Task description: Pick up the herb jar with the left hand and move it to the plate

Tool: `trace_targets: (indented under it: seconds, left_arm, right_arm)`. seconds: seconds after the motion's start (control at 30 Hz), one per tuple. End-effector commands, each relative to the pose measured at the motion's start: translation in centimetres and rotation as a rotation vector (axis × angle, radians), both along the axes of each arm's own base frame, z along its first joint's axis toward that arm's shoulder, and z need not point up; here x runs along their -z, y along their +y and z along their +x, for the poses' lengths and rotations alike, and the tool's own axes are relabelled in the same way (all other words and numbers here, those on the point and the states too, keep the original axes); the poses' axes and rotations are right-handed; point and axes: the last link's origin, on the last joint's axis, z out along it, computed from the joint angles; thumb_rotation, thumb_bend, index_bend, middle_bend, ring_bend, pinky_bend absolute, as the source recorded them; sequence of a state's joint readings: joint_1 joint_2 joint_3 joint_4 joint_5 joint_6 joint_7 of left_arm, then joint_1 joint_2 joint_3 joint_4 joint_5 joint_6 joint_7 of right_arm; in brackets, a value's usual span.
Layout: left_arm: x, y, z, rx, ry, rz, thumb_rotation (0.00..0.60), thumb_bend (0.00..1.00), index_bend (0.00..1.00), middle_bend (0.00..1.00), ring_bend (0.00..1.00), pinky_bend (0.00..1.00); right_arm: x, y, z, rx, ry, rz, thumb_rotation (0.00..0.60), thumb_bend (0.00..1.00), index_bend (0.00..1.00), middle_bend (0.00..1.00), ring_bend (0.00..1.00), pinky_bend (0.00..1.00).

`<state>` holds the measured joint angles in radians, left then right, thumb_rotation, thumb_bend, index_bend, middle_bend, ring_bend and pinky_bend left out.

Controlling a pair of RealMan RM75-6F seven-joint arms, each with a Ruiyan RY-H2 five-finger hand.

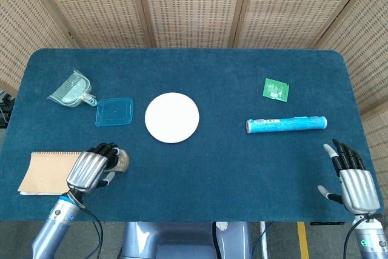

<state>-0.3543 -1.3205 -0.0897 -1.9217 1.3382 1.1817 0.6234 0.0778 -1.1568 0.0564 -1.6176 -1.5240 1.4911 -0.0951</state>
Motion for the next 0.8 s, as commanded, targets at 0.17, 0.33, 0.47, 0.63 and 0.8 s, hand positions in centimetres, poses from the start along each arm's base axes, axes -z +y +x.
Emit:
trace_targets:
  seconds: [0.17, 0.33, 0.47, 0.63, 0.8]
  left_arm:
    - [1.7, 2.4, 2.6, 0.050, 0.007, -0.028, 0.600, 0.46, 0.61, 0.26, 0.24, 0.43]
    - [3.8, 3.6, 3.9, 0.071, 0.034, -0.066, 0.600, 0.46, 0.61, 0.26, 0.24, 0.43]
    - [4.9, 4.2, 4.9, 0.074, 0.025, -0.077, 0.600, 0.46, 0.61, 0.26, 0.24, 0.43]
    - [6.2, 5.1, 6.5, 0.087, 0.031, -0.086, 0.600, 0.46, 0.61, 0.26, 0.24, 0.43]
    - [7.2, 5.5, 8.0, 0.080, 0.037, -0.099, 0.600, 0.46, 0.61, 0.26, 0.24, 0.43]
  right_arm:
    - [0.0, -0.1, -0.1, 0.004, -0.001, 0.002, 0.600, 0.03, 0.09, 0.00, 0.00, 0.10]
    - [-0.1, -0.1, -0.1, 0.006, -0.004, 0.001, 0.600, 0.03, 0.09, 0.00, 0.00, 0.10]
    - [0.0, -0.2, -0.2, 0.008, -0.005, 0.005, 0.600, 0.03, 0.09, 0.00, 0.00, 0.10]
    - [-0.1, -0.3, -0.2, 0.010, -0.009, 0.005, 0.600, 0.03, 0.09, 0.00, 0.00, 0.10]
    - [-0.2, -0.4, -0.4, 0.015, -0.017, 0.004, 0.600, 0.03, 0.09, 0.00, 0.00, 0.10]
